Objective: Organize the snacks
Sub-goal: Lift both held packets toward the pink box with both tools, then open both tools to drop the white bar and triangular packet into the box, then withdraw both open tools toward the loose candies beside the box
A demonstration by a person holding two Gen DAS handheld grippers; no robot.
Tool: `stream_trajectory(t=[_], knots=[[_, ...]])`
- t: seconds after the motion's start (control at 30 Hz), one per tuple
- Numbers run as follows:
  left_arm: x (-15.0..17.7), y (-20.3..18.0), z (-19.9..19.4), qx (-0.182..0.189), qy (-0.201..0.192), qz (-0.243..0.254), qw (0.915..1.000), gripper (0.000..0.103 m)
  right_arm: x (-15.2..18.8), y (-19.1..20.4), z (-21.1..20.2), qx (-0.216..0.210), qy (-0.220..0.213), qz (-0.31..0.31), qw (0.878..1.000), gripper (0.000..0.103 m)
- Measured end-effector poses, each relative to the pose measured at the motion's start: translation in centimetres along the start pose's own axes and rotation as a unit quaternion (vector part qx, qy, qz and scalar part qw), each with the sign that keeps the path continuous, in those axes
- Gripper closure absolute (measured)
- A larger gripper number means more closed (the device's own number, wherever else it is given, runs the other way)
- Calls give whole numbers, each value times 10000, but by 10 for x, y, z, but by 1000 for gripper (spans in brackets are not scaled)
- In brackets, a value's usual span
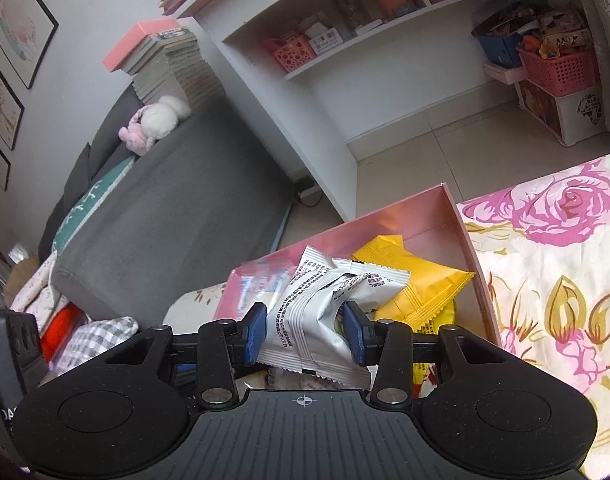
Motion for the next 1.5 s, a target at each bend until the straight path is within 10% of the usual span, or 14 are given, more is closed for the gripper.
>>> stream_trajectory(t=[0.43,0.77,1.1,1.5], knots=[[-17,13,14,-316,-217,176,9991,77,-6,-1,10,142,-198,-244,9994,62],[-7,-3,7,232,-135,401,9988,75,-16,4,-3,-74,-378,-128,9992,49],[4,-4,-11,168,-89,314,9993,30,-14,15,-25,139,-345,-254,9990,22],[26,3,-47,20,-57,189,9998,12,1,38,-69,536,-280,-581,9965,9]])
Point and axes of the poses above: each gripper's, at about its wrist camera, not at the fingertips, and z roughly the way its jaws point, y to its left, x to its underside, the point moved 7 cm from there along z, roughly the way its jaws point, and after that the axes turned 5 degrees about -x, right-handed, at the moved point
